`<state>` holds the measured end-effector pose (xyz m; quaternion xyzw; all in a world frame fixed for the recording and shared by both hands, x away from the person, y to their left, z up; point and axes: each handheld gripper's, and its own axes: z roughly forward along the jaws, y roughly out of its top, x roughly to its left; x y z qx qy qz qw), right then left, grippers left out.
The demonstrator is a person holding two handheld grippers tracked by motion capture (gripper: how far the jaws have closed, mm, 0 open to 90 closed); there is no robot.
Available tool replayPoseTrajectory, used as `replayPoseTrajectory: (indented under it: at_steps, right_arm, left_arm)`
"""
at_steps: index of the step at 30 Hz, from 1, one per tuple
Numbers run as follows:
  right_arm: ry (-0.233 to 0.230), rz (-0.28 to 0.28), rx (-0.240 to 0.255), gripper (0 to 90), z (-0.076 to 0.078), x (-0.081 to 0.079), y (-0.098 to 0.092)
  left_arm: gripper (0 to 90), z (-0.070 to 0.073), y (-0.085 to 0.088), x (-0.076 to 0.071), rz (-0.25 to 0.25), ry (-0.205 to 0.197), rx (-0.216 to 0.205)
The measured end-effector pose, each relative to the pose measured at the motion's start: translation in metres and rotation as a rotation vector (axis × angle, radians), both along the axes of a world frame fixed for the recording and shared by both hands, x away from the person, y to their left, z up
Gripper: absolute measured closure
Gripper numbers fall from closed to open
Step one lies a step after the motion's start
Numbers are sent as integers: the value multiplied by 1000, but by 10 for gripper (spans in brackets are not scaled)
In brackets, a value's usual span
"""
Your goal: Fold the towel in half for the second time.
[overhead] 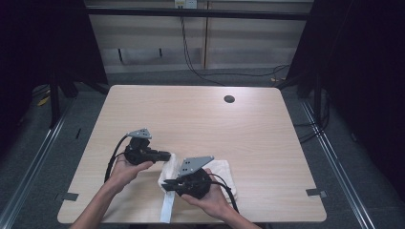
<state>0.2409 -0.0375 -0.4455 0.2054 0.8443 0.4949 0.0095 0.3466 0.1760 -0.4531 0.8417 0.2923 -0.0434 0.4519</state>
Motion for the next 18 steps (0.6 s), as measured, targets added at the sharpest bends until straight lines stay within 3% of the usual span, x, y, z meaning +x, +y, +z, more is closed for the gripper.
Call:
replayPoseTrajectory:
  at_steps: [10, 18]
  right_arm:
    - [-8, -43, 0, 850, -1, -2, -17]
    - [22, -76, 14, 851, -4, -5, -33]
  left_arm:
    - [859, 2, -29, 3, -31, -3, 14]
    - [864, -2, -41, 5, -51, 10, 12]
